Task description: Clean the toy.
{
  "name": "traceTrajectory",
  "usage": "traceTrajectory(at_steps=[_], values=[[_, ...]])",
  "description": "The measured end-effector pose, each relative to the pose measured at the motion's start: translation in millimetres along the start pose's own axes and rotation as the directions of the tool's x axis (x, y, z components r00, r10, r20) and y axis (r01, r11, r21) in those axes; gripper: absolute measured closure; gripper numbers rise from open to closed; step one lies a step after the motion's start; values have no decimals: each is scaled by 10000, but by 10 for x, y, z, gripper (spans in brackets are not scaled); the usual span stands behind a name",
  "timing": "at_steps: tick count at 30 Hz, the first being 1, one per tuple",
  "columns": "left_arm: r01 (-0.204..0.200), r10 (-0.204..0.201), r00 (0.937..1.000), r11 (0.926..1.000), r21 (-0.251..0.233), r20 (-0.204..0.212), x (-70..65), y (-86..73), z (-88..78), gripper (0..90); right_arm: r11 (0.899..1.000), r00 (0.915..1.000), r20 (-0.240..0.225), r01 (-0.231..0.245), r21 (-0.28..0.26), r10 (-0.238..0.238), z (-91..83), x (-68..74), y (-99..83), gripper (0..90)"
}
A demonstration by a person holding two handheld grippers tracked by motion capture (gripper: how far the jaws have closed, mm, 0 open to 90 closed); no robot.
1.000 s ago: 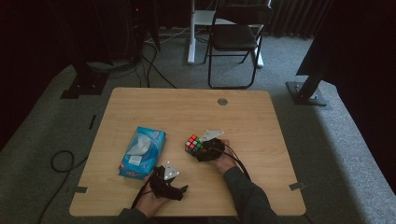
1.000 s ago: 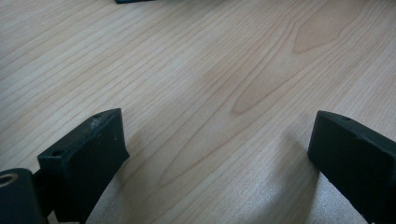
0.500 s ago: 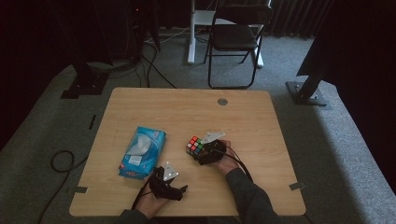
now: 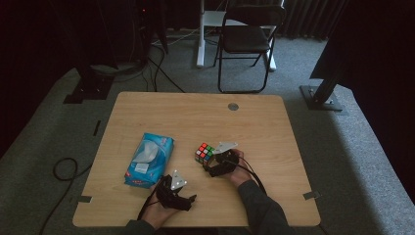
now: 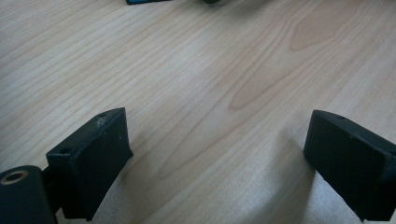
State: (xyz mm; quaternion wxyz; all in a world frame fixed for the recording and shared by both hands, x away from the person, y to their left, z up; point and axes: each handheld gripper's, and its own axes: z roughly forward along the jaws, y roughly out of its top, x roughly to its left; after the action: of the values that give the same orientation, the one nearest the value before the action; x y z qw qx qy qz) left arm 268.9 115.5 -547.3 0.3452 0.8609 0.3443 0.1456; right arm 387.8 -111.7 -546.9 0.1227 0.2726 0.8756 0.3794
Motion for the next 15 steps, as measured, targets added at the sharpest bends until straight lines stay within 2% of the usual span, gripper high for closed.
traceTrajectory(at_steps=[2, 3, 4, 8, 11, 13, 15], values=[[-27, 27, 10000, 10000, 49, 12, -12, -1, -30, 92, 10000, 10000, 31, 39, -40, -39, -8, 12, -16, 190], [-27, 27, 10000, 10000, 89, 17, -21, 5, -49, 159, 9999, 10000, 32, -41, -94, 42, -13, 17, -25, 190], [-11, 11, 10000, 10000, 84, 38, -31, 9, -62, 181, 9999, 10000, 13, -42, -108, 42, -17, 17, -33, 191], [-346, 343, 9991, 9993, 126, 239, -63, 74, -136, 201, 9998, 9999, 35, -122, -151, 122, -38, 12, -49, 191], [-366, 367, 9988, 9993, -49, 318, -45, 154, -233, 248, 9995, 9997, 32, -246, -216, 247, -43, -2, -53, 191], [-338, 342, 9991, 9993, -155, 255, -5, 197, -292, 272, 9997, 9998, 59, -203, -162, 204, -43, 2, -53, 191], [-401, 402, 9992, 9989, -223, -1, 48, 245, -360, 296, 9998, 9998, 117, -146, -120, 148, -40, 13, -54, 191]])
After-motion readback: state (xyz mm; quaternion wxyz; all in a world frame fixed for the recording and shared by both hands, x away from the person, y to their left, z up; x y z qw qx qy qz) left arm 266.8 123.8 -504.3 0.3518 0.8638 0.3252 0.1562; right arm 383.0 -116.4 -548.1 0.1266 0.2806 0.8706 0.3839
